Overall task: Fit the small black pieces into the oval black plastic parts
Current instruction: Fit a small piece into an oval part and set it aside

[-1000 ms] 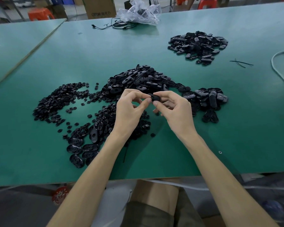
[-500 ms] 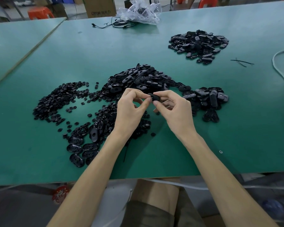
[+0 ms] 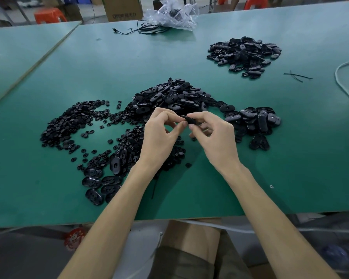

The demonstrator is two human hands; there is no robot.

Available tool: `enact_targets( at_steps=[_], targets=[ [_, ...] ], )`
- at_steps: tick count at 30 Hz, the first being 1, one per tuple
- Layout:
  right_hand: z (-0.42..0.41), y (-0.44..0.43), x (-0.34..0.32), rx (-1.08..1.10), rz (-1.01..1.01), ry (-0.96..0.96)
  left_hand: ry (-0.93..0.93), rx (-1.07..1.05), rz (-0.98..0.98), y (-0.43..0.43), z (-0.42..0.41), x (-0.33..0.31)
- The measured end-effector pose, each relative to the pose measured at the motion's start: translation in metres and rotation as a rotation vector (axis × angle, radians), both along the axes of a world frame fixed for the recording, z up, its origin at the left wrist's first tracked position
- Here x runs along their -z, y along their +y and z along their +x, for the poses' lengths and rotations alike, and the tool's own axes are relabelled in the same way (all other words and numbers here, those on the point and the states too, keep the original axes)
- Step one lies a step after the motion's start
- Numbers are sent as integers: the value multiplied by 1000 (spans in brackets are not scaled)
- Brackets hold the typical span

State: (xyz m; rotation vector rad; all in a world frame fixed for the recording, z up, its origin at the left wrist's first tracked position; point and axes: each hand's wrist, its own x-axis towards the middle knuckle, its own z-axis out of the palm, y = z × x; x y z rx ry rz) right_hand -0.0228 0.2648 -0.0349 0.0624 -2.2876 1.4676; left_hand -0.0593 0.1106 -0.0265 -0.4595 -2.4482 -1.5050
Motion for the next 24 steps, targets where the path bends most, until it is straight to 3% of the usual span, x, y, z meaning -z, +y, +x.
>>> enact_targets(
  at_steps=[12,17,24],
  targets=[
    [3,1,-3,-24,-24,17,99,-69,-7,0,5,-2],
    [4,0,-4,-31,-65,24,24,-29,61,-1,5,-5],
    [5,-1,-1,-40,-100,56,50,-20,-2,2,5,-5]
  ],
)
